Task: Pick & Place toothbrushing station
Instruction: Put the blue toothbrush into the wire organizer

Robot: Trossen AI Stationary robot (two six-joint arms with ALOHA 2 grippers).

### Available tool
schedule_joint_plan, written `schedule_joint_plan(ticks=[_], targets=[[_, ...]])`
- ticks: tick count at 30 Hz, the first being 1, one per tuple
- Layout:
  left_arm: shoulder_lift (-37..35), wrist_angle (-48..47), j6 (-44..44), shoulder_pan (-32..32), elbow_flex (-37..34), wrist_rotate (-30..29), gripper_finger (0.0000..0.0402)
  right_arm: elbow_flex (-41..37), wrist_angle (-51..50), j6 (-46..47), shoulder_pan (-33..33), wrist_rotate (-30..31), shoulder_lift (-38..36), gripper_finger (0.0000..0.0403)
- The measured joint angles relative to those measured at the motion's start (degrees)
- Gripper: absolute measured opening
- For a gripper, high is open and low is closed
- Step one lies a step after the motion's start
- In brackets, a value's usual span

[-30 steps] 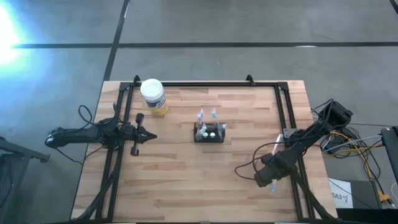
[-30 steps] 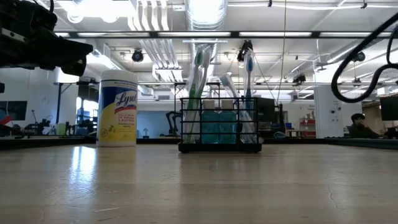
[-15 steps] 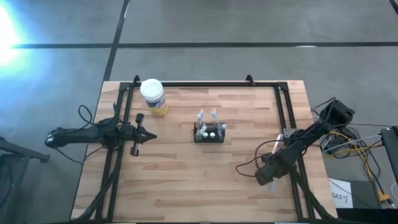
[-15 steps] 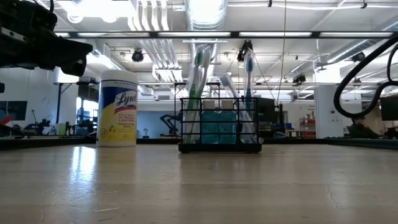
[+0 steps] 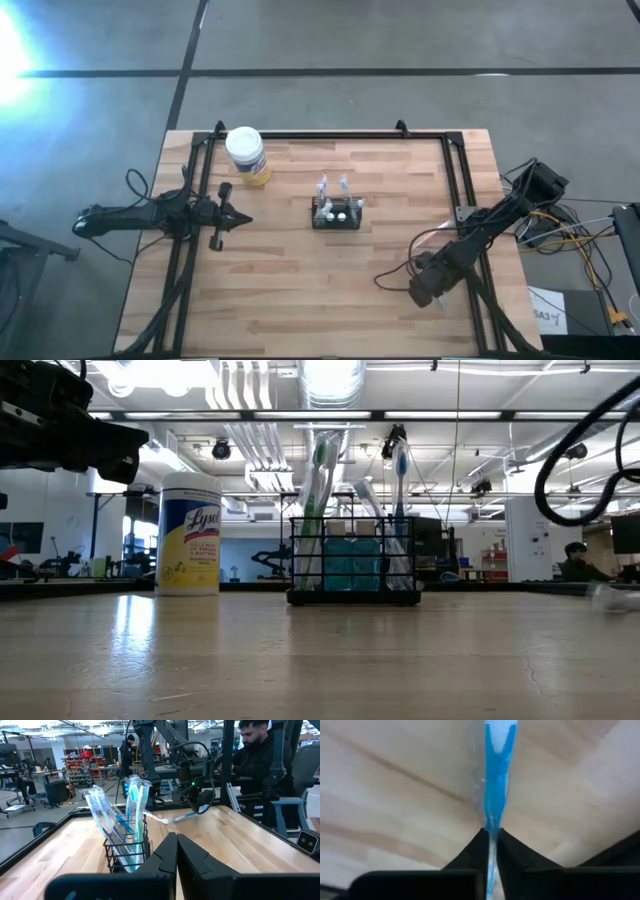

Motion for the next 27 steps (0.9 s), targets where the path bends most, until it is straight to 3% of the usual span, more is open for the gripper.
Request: schedule_joint_plan(ticks=[10,16,23,27], targets=[[0.0,0.2,0.0,0.0,0.0,0.0,0.0017,8.7,-3.7,-6.2,-0.1,-1.4,-0.1,0.0011],[0.0,0.4,-0.1,0.0,0.0,0.0,0.0010,20.8,-22.9,-19.3,-1.4,0.0,1.4,0.0011],[0.0,1.4,-0.2,0.0,0.0,0.0,0.0011,40.8,-48.3,-37.1,-6.2,9.5,8.3,0.0011],[0.0,2.0,-0.4,0.0,0.0,0.0,0.0013,50.2,-49.9,-51.9,-9.4,14.3,13.7,0.0011]])
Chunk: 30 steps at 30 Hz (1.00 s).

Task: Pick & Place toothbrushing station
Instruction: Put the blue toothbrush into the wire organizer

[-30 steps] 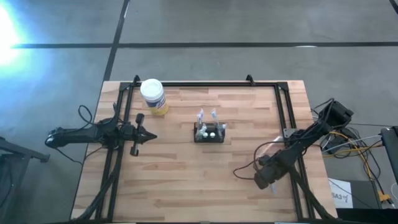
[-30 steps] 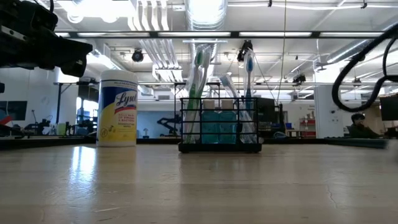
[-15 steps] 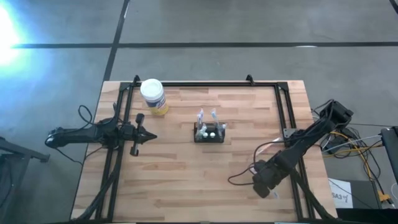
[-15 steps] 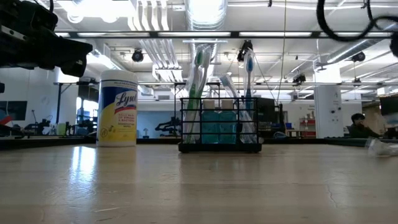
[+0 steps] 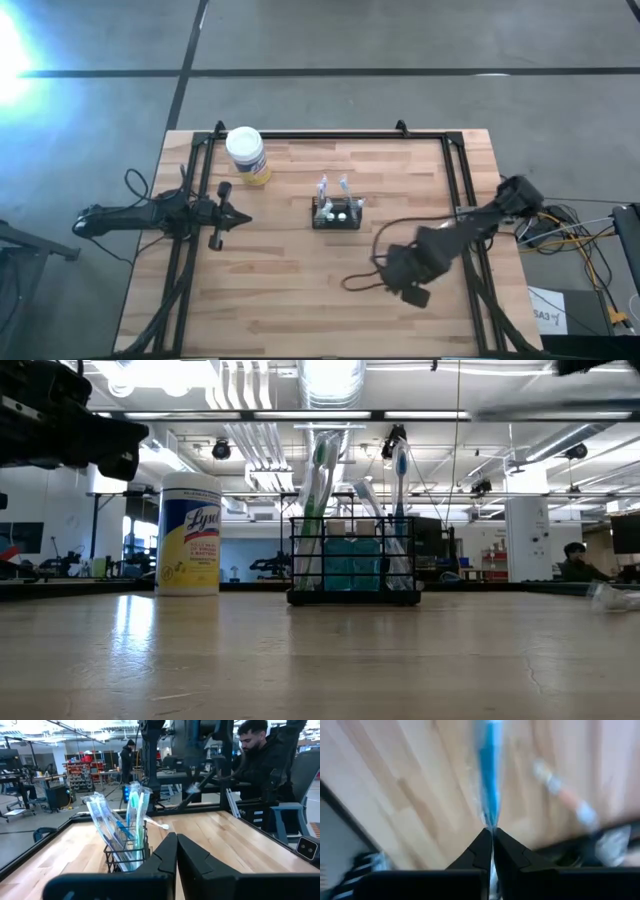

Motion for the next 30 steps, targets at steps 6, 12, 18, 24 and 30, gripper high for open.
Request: schedule_joint_plan(ticks=[6,12,18,24,30], targets=[[0.0,0.5,-0.4,0.0,0.0,-0.3,0.0007,11.0,-0.9,-15.6,-4.6,8.9,9.8,0.0011],[0.0,0.4,-0.7,0.0,0.0,-0.2,0.0013,19.6,-0.4,-30.7,-7.5,15.8,17.3,0.0011],[0.1,0.4,-3.0,0.0,0.0,-0.2,0.0013,26.0,-0.8,-39.3,-10.7,19.1,21.4,0.0011],[0.1,0.5,-7.3,0.0,0.0,-0.1,0.0005,26.0,-0.9,-43.6,-12.8,31.5,21.1,0.0011],[0.1,0.5,-7.5,0.0,0.0,0.0,0.0015,25.7,-0.8,-51.3,-13.3,49.6,20.8,0.0011]])
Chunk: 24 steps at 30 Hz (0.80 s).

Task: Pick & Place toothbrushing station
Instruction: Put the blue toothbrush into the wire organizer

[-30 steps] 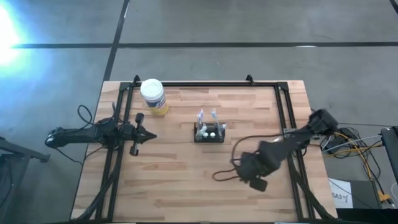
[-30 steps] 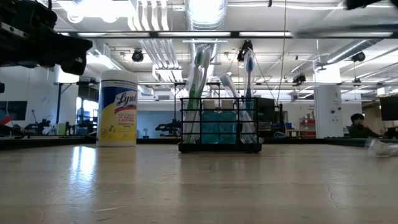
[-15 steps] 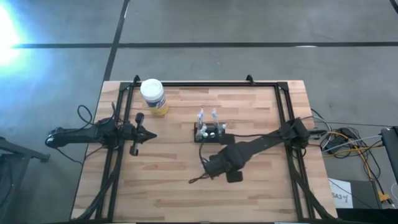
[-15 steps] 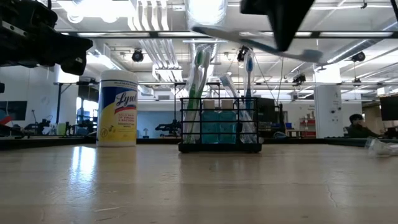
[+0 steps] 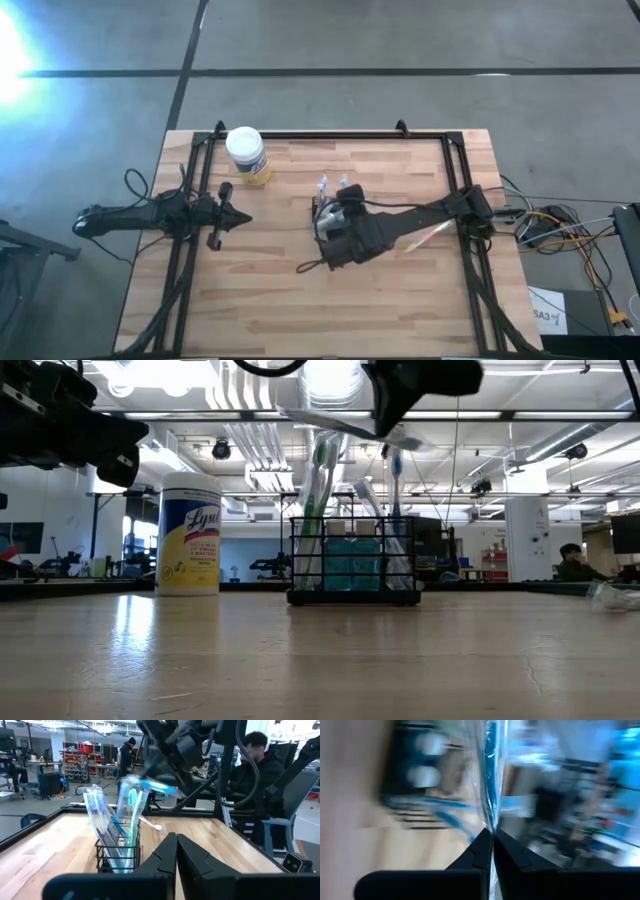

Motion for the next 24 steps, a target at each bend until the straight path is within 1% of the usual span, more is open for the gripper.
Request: schedule_joint_plan(ticks=[2,4,6,9,13,15,17,19,22,24], targets=[[0.0,0.2,-0.1,0.0,0.0,0.0,0.0017,0.0,0.9,-1.7,0.0,4.9,0.0,0.0011],[0.0,0.6,-1.8,0.0,0.0,0.2,0.0017,-0.1,2.1,-3.5,-0.1,7.5,-0.1,0.0011],[0.2,2.3,-4.9,0.0,0.0,1.4,0.0012,-0.1,4.2,-5.6,-0.2,7.6,-0.1,0.0011],[0.7,6.4,-8.5,0.0,0.0,4.9,0.0004,-0.1,7.1,-7.8,-0.2,7.6,-0.1,0.0011],[1.9,9.7,-13.3,0.0,0.2,5.6,0.0009,0.0,9.7,-9.7,-0.2,7.9,-0.1,0.0011],[3.4,9.5,-15.7,0.0,0.7,5.6,0.0008,0.4,10.9,-11.8,0.0,9.1,-0.1,0.0011],[5.5,11.4,-18.0,0.0,1.4,5.4,0.0006,0.6,12.8,-14.8,0.0,9.4,-0.1,0.0011],[8.0,13.3,-19.9,0.0,2.6,4.2,0.0004,0.7,14.5,-17.2,0.0,11.3,-0.2,0.0011],[12.5,12.9,-20.3,0.0,5.0,3.4,0.0007,0.7,17.5,-21.4,0.0,13.9,-0.2,0.0011],[15.8,13.0,-20.5,0.0,7.3,2.7,0.0019,0.7,19.5,-24.2,0.0,15.4,-0.2,0.0011]])
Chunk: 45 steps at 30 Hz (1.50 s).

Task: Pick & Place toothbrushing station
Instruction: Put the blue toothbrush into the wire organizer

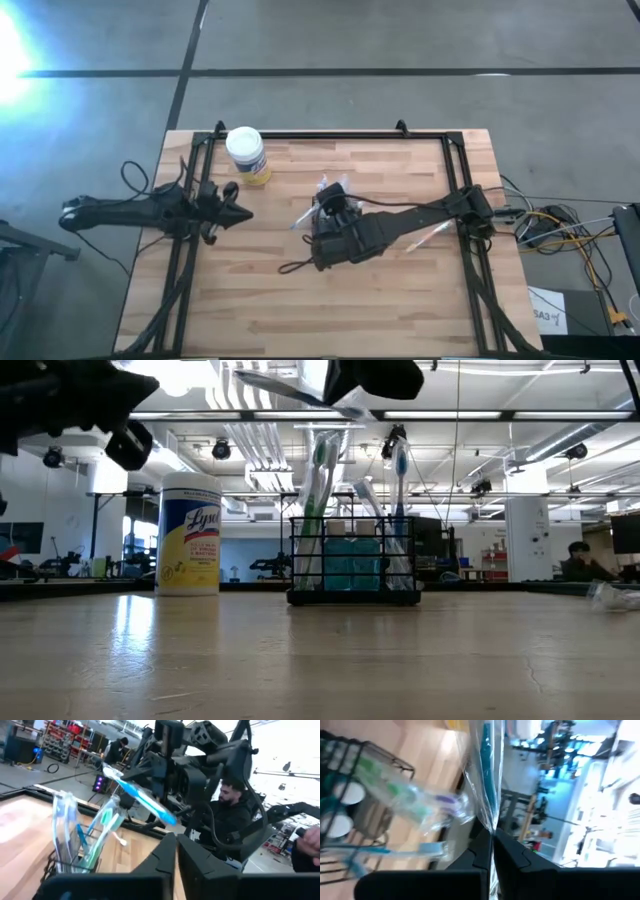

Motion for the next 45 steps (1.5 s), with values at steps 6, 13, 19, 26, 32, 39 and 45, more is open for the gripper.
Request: schedule_joint_plan(ticks=[6,13,19,26,32,39,45], targets=[[11.5,0.0,1.2,0.0,9.0,0.1,0.0074,0.0,6.4,-8.9,0.0,2.8,0.0,0.0011],[25.8,-6.5,2.9,0.1,20.9,0.3,0.0136,0.0,12.4,-15.8,0.0,5.3,0.0,0.0011],[36.3,-13.5,3.9,0.1,31.1,4.4,0.0155,0.0,16.9,-22.2,0.0,8.8,0.0,0.0011],[39.0,-20.4,7.5,0.0,37.4,13.1,0.0156,-0.1,17.2,-23.6,0.5,9.1,0.0,0.0011],[37.3,-24.0,8.0,0.0,37.0,12.2,0.0156,-0.1,17.3,-24.1,0.8,12.4,-0.1,0.0011],[35.5,-23.6,7.4,0.1,37.0,11.0,0.0156,-0.1,18.0,-25.8,1.0,12.7,-0.1,0.0011],[34.1,-26.0,6.5,0.6,37.0,11.0,0.0156,-0.1,19.9,-26.8,1.2,13.1,-0.1,0.0011]])
